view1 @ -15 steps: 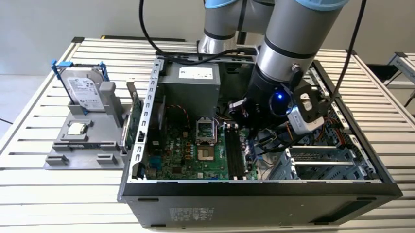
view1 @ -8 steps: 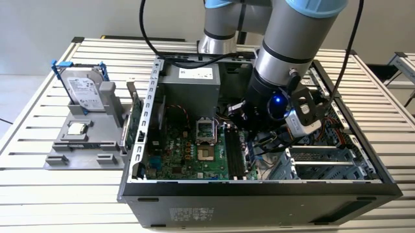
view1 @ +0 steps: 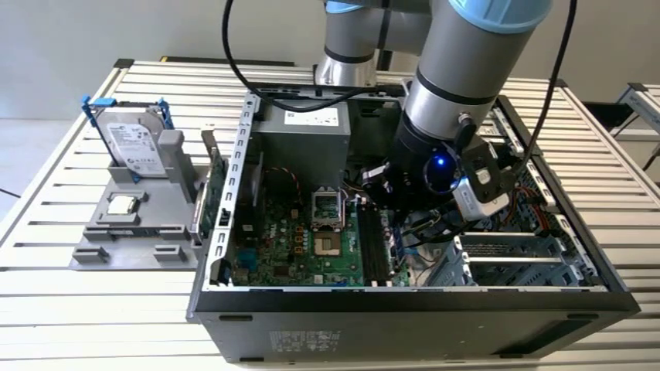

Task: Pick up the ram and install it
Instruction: 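Insert the ram into the slot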

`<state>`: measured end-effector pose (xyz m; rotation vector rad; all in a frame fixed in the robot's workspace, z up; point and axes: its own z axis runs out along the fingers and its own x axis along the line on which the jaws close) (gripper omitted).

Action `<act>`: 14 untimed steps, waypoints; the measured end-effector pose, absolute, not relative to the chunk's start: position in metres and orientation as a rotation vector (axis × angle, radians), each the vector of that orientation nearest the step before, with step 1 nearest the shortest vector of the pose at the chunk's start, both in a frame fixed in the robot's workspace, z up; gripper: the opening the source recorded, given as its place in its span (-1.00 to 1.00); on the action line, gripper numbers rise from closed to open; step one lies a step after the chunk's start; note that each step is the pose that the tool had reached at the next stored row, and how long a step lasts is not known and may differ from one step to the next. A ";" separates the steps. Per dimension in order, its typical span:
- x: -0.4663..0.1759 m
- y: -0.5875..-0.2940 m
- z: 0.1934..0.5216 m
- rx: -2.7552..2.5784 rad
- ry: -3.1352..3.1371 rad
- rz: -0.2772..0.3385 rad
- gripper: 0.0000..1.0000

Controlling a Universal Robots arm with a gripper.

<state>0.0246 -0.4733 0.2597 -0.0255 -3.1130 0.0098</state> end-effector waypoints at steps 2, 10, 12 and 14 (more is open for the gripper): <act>0.025 -0.473 0.259 -0.025 -3.113 0.010 -1.00; 0.025 -0.473 0.253 -0.025 -3.113 0.011 -1.00; 0.025 -0.473 0.251 -0.025 -3.113 0.012 -1.00; 0.024 -0.473 0.249 -0.025 -3.113 0.012 -1.00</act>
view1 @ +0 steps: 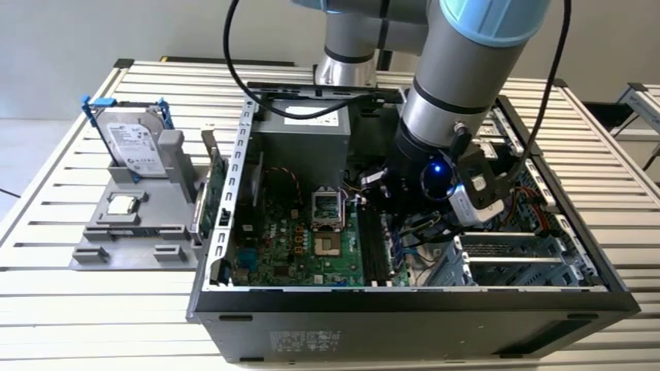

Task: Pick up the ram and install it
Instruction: 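Insert the ram into the slot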

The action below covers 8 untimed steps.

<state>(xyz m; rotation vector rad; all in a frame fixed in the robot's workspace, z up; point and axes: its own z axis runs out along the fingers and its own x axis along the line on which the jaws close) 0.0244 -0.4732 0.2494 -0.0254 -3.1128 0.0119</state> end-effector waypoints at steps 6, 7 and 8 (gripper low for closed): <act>0.023 -0.473 0.244 -0.025 -3.113 0.016 -1.00; 0.023 -0.473 0.243 -0.025 -3.113 0.017 -1.00; 0.022 -0.473 0.243 -0.025 -3.113 0.018 -1.00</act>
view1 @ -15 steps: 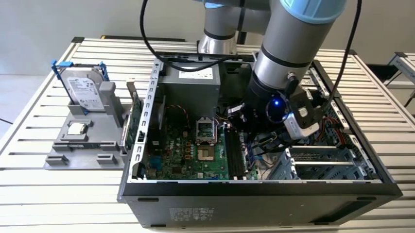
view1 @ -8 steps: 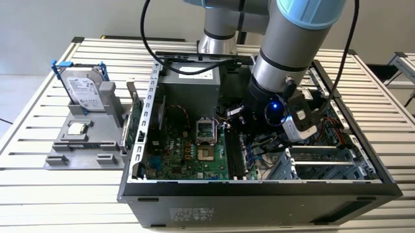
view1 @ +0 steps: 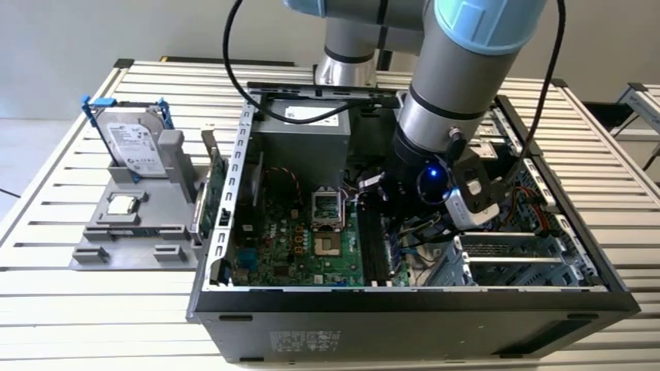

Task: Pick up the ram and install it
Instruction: 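Insert the ram into the slot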

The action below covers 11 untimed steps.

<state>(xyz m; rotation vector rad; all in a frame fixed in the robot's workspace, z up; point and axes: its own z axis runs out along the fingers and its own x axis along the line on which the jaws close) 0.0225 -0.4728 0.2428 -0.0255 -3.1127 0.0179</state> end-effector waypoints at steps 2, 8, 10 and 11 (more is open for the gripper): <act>0.022 -0.473 0.242 -0.026 -3.113 0.019 -1.00; 0.020 -0.472 0.239 -0.025 -3.113 0.020 -1.00; 0.020 -0.471 0.237 -0.025 -3.113 0.020 -1.00; 0.020 -0.471 0.236 -0.025 -3.113 0.020 -1.00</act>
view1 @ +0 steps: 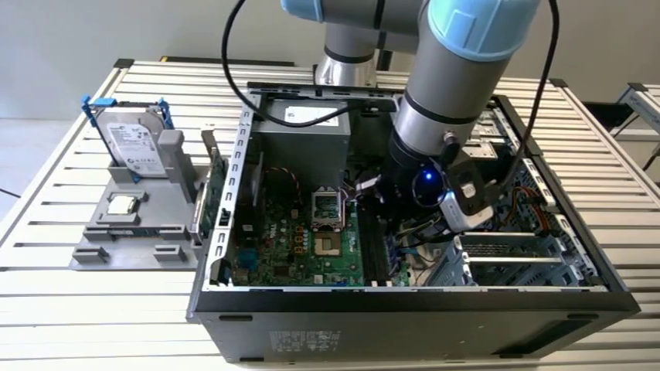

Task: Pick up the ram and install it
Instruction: 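Insert the ram into the slot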

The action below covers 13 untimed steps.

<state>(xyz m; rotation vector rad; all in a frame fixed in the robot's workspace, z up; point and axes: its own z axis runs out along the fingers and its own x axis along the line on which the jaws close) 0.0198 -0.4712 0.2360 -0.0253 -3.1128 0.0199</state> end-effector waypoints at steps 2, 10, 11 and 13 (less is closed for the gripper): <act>0.020 -0.471 0.234 -0.025 -3.113 0.020 -1.00; 0.018 -0.470 0.231 -0.025 -3.113 0.020 -1.00; 0.018 -0.470 0.231 -0.025 -3.113 0.020 -1.00; 0.018 -0.469 0.230 -0.025 -3.113 0.020 -1.00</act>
